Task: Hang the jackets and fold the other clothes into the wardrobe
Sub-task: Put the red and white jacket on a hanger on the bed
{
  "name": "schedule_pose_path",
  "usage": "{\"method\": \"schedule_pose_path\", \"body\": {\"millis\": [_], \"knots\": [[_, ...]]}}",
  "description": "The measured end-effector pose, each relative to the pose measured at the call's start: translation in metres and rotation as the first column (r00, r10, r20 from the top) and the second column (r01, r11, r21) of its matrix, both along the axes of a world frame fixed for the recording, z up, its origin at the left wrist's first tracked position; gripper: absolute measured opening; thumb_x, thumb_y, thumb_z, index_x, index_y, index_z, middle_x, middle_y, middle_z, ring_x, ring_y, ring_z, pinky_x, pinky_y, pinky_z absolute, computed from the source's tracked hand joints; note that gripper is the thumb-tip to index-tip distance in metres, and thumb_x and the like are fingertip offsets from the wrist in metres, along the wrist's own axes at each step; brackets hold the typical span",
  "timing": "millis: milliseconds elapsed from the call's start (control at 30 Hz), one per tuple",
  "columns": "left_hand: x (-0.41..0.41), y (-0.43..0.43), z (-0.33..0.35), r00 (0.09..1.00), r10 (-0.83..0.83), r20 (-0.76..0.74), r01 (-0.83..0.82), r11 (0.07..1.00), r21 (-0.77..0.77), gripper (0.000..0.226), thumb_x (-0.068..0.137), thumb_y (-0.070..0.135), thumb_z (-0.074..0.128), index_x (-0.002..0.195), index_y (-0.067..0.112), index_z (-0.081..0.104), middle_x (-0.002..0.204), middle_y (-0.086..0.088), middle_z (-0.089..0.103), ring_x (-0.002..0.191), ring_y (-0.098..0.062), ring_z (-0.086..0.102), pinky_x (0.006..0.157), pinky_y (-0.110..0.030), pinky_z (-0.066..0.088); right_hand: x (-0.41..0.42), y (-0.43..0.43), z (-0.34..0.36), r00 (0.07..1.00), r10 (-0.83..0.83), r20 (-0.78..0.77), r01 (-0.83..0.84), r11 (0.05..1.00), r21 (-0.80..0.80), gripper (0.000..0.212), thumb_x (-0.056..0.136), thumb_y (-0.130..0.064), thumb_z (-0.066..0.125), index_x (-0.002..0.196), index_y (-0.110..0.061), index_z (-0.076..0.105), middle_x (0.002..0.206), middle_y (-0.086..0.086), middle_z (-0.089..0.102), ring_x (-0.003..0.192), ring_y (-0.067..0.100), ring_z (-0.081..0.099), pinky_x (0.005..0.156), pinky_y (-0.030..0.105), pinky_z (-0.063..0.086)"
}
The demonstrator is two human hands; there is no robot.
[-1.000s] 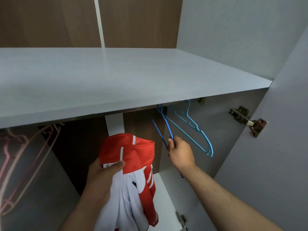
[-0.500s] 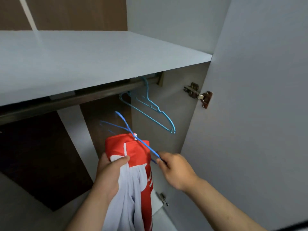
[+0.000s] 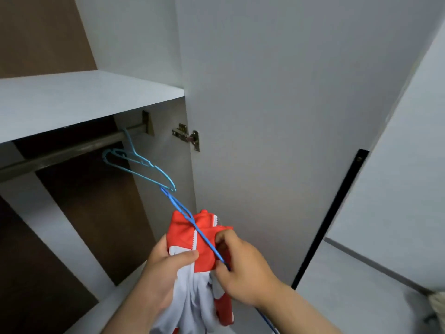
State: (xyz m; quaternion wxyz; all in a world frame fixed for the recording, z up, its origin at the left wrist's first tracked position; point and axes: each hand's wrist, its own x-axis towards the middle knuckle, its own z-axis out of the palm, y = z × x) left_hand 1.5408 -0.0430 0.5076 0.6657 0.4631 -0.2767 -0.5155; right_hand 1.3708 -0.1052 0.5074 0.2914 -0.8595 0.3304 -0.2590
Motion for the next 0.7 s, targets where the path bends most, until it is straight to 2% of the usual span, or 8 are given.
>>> {"method": "schedule_pose_path", "body": {"millis": [67, 167, 300, 400, 500, 600, 700], "knots": [[-0.030, 0.006, 0.004, 0.999, -0.043, 0.006, 0.043, 0.999, -0.011, 0.049, 0.065, -0.008, 0.066, 0.108, 0.015, 0.073, 0.111, -0.024, 0.070, 0.102, -0.039, 0.069, 0.075, -0.038, 0.059, -0.026, 0.010, -0.002, 1.000, -0.024, 0.010, 0.024, 0.999, 0.026, 0.029, 0.070, -0.033, 0.042, 0.097, -0.038, 0.034, 0.074, -0.010, 0.054, 0.066, 0.020, 0.050, 0.061, 0.037, 0.045], [-0.071, 0.017, 0.006, 0.992, -0.123, -0.011, 0.123, 0.992, -0.025, 0.054, 0.062, -0.011, 0.065, 0.109, 0.014, 0.074, 0.113, -0.024, 0.070, 0.104, -0.039, 0.068, 0.075, -0.036, 0.059, -0.068, 0.022, -0.004, 0.998, -0.057, -0.005, 0.057, 0.998, 0.020, 0.026, 0.070, -0.032, 0.046, 0.093, -0.034, 0.034, 0.071, -0.008, 0.054, 0.064, 0.021, 0.049, 0.060, 0.039, 0.044], [-0.123, 0.033, -0.001, 0.960, -0.279, -0.025, 0.278, 0.960, -0.040, 0.064, 0.066, -0.019, 0.059, 0.118, 0.015, 0.071, 0.124, -0.021, 0.066, 0.115, -0.039, 0.063, 0.090, -0.044, 0.056, -0.127, 0.040, -0.002, 0.994, -0.098, -0.048, 0.099, 0.995, 0.028, 0.024, 0.069, -0.035, 0.047, 0.089, -0.034, 0.035, 0.067, -0.014, 0.051, 0.064, 0.013, 0.045, 0.057, 0.029, 0.037], [-0.161, 0.043, -0.006, 0.923, -0.385, -0.012, 0.385, 0.923, -0.014, 0.071, 0.060, -0.023, 0.066, 0.122, 0.011, 0.069, 0.126, -0.021, 0.064, 0.117, -0.038, 0.062, 0.100, -0.050, 0.048, -0.171, 0.054, 0.003, 0.988, -0.129, -0.078, 0.131, 0.991, 0.014, 0.018, 0.071, -0.036, 0.045, 0.085, -0.032, 0.035, 0.063, -0.016, 0.048, 0.063, 0.010, 0.042, 0.053, 0.023, 0.034], [-0.202, 0.048, -0.008, 0.901, -0.432, 0.028, 0.432, 0.902, 0.020, 0.076, 0.055, -0.017, 0.065, 0.127, 0.008, 0.062, 0.124, -0.018, 0.066, 0.116, -0.034, 0.063, 0.107, -0.056, 0.040, -0.214, 0.069, 0.005, 0.965, -0.222, -0.138, 0.219, 0.975, -0.035, 0.015, 0.083, -0.041, 0.047, 0.084, -0.030, 0.037, 0.073, -0.007, 0.054, 0.073, 0.019, 0.051, 0.062, 0.033, 0.039], [-0.244, 0.048, -0.003, 0.866, -0.495, 0.073, 0.492, 0.869, 0.052, 0.075, 0.054, -0.011, 0.067, 0.126, 0.006, 0.061, 0.120, -0.019, 0.068, 0.115, -0.037, 0.063, 0.107, -0.057, 0.040, -0.260, 0.086, 0.007, 0.938, -0.316, -0.145, 0.303, 0.947, -0.102, 0.022, 0.092, -0.047, 0.047, 0.083, -0.030, 0.037, 0.084, 0.002, 0.062, 0.079, 0.023, 0.054, 0.063, 0.034, 0.034], [-0.285, 0.043, 0.002, 0.809, -0.570, 0.142, 0.565, 0.821, 0.079, 0.074, 0.052, -0.008, 0.069, 0.124, 0.006, 0.062, 0.113, -0.022, 0.070, 0.109, -0.040, 0.065, 0.102, -0.055, 0.046, -0.305, 0.106, 0.009, 0.903, -0.422, -0.078, 0.415, 0.905, -0.093, 0.017, 0.097, -0.043, 0.045, 0.086, -0.032, 0.037, 0.091, 0.002, 0.063, 0.084, 0.023, 0.054, 0.065, 0.032, 0.033]]}}
